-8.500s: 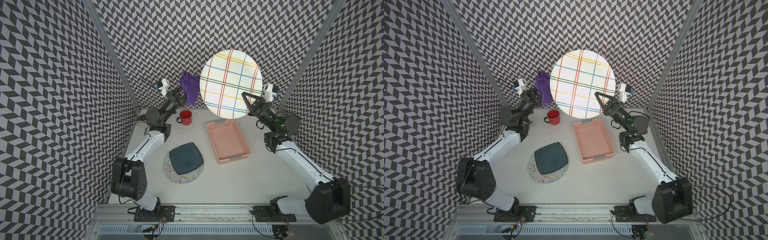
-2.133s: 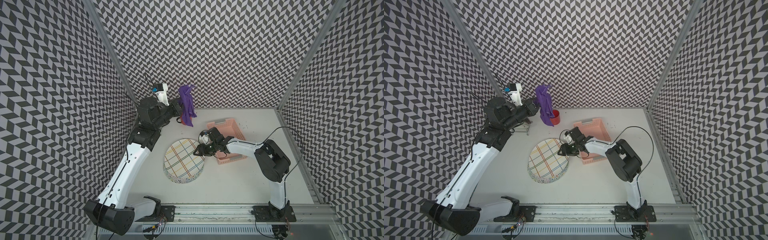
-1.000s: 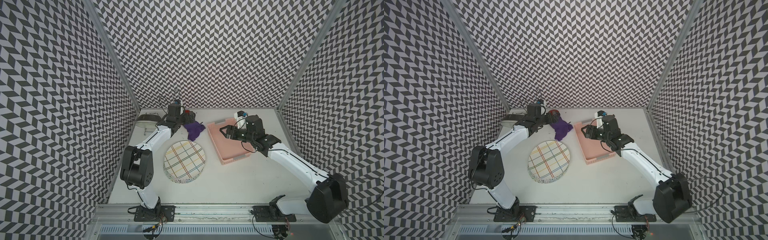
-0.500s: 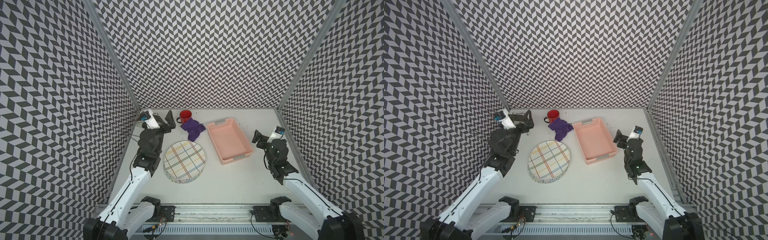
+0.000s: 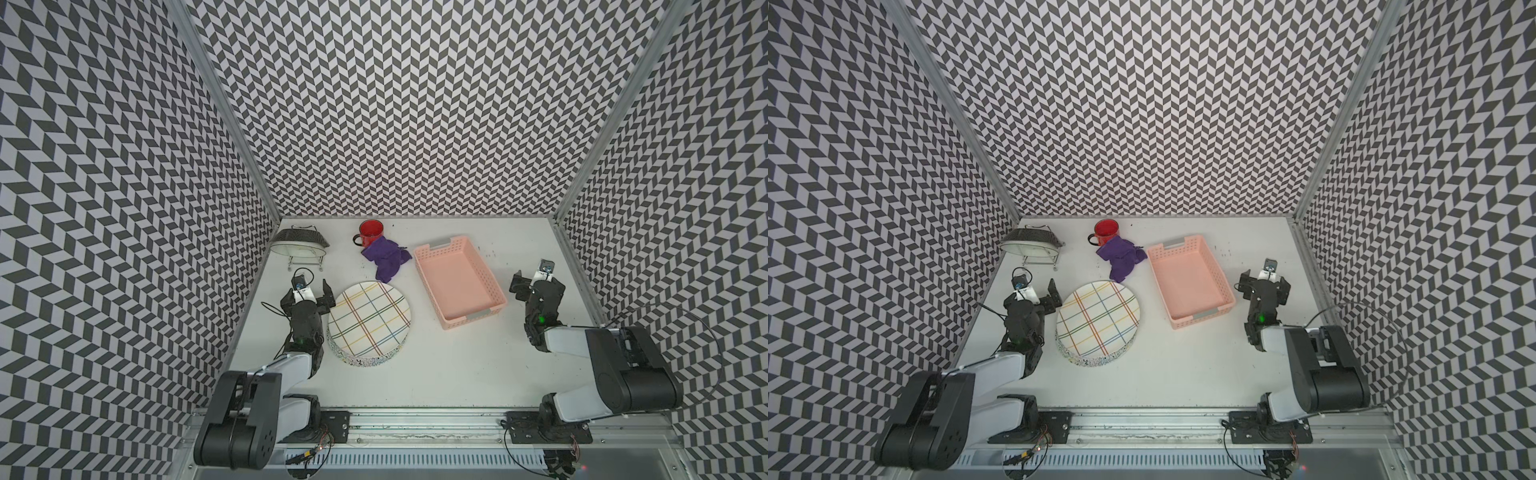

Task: Wipe the wet plate dry
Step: Reset both arms

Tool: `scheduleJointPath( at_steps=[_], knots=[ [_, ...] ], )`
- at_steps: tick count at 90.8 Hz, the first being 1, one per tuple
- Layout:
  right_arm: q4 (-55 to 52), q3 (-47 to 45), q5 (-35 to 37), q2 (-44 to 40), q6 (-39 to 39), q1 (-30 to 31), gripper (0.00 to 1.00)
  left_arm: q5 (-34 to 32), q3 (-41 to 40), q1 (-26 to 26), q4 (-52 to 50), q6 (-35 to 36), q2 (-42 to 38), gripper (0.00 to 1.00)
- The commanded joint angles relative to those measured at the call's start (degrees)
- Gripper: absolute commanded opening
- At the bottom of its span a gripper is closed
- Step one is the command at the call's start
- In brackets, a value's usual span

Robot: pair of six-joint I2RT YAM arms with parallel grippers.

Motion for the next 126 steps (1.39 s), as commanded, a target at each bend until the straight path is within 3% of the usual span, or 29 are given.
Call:
scheduleJointPath(
  at_steps=[1, 10, 18, 28, 31, 39, 50, 60, 70, 116, 121, 126],
  knots=[
    [13.42, -5.65, -11.37, -5.72, -3.19, -0.76, 1.0, 6.42, 3.55, 1.55, 10.09, 1.42, 6.67, 0.95],
    [19.72, -9.0, -21.02, -7.21, -3.18, -0.61, 1.0, 8.89, 5.71, 2.73, 12.9, 0.77, 12.38, 0.94],
    [19.6, -6.31, -17.68, -1.66, -1.67, -0.58, 1.0, 9.55, 5.98, 3.2, 13.29, 0.93, 13.6, 0.97],
    [36.49, -9.75, -17.63, 7.59, -1.75, -0.6, 1.0, 15.23, 2.02, 3.8, 19.25, 1.94, 14.39, 0.94],
    [35.54, -9.21, -15.96, 7.91, -0.99, -0.44, 1.0, 15.98, 0.99, 3.99, 23.09, 2.34, 15.31, 0.97],
    [21.0, -5.63, -9.0, 4.49, 1.9, -0.42, 1.0, 15.69, 0.87, 4.01, 24.43, 2.45, 15.89, 1.0],
    [32.4, -7.72, -7.02, 7.56, 0.94, 0.37, 0.99, 14.76, 0.87, 3.38, 24.39, 2.7, 15.67, 1.0],
    [26.76, -5.99, -7.14, 6.23, 1.03, 0.48, 0.99, 14.67, 0.86, 3.4, 24.34, 2.72, 15.63, 1.0],
    [30.64, -6.96, -6.79, 7.44, 0.63, 0.64, 1.0, 14.65, 0.85, 3.4, 24.36, 2.72, 15.67, 1.0],
    [29.67, -6.64, -7.39, 7.27, 0.81, 0.67, 0.99, 14.65, 0.78, 3.4, 24.41, 2.72, 15.63, 1.0],
    [34.11, -10.35, -8.07, 6.61, 1.24, 0.28, 0.99, 14.69, 0.86, 3.4, 24.4, 2.72, 15.67, 1.0],
    [46.7, -17.42, -5.8, 5.99, 2.89, 0.01, 0.99, 14.69, 0.85, 3.39, 24.36, 2.72, 15.67, 1.0]
  ],
)
